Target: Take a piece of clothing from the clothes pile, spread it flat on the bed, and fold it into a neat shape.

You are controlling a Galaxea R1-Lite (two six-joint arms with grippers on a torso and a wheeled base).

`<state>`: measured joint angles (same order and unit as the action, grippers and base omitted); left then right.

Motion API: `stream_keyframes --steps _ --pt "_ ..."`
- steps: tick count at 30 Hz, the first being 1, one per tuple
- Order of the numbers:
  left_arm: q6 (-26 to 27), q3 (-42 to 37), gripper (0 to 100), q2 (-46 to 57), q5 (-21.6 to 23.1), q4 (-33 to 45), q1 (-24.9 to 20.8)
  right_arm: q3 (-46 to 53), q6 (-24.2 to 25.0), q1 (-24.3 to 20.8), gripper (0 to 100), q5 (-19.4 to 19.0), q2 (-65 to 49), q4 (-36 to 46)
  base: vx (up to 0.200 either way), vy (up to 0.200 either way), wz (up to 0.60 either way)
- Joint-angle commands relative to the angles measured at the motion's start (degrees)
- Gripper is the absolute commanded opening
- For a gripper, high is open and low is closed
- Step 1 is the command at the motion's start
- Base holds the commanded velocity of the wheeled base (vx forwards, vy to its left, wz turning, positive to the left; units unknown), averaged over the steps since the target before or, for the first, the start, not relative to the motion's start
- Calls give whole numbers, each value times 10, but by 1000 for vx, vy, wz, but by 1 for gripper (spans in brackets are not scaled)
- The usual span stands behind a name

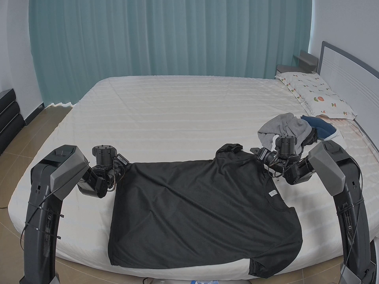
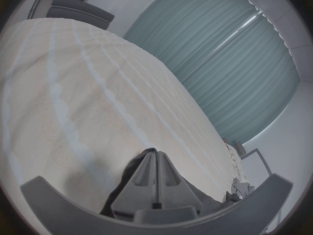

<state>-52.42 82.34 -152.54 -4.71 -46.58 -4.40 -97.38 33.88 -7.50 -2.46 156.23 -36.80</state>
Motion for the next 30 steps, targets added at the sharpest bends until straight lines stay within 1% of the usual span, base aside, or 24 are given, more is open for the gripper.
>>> stream_keyframes --steps 1,3,4,11,14,16,17,19,24,26,28,29,30 --pt "-2 -2 0 4 0 0 1 -35 0 -3 100 -1 24 23 0 0 0" --pt "-2 -2 0 4 0 1 1 -50 2 -4 100 -1 34 31 0 0 0" --pt "-3 -3 0 4 0 1 1 -55 3 -4 0 -1 37 38 0 0 0" --pt "-3 -6 0 8 0 1 1 -69 11 3 0 3 39 39 0 0 0" --pt "-2 -4 0 9 -5 0 1 -98 51 12 0 9 36 33 0 0 0" --pt "-2 -3 0 10 -7 0 1 -104 57 13 0 11 36 33 0 0 0" --pt "-1 -2 0 19 -14 0 3 -119 68 20 0 21 35 28 0 0 0" --pt "-1 0 0 30 -17 2 4 -130 71 23 0 28 36 20 0 0 0" --pt "8 3 0 58 -15 9 8 -144 73 33 0 30 38 13 0 0 0" --pt "28 20 0 51 -14 11 11 -151 73 36 0 32 42 13 0 0 0" --pt "30 27 0 50 -14 11 11 -152 73 37 0 33 43 13 0 0 0" --pt "31 50 0 38 -15 11 12 -154 73 37 0 39 49 12 0 0 0" --pt "31 54 0 37 -15 11 11 -156 73 37 0 39 50 11 0 0 0"
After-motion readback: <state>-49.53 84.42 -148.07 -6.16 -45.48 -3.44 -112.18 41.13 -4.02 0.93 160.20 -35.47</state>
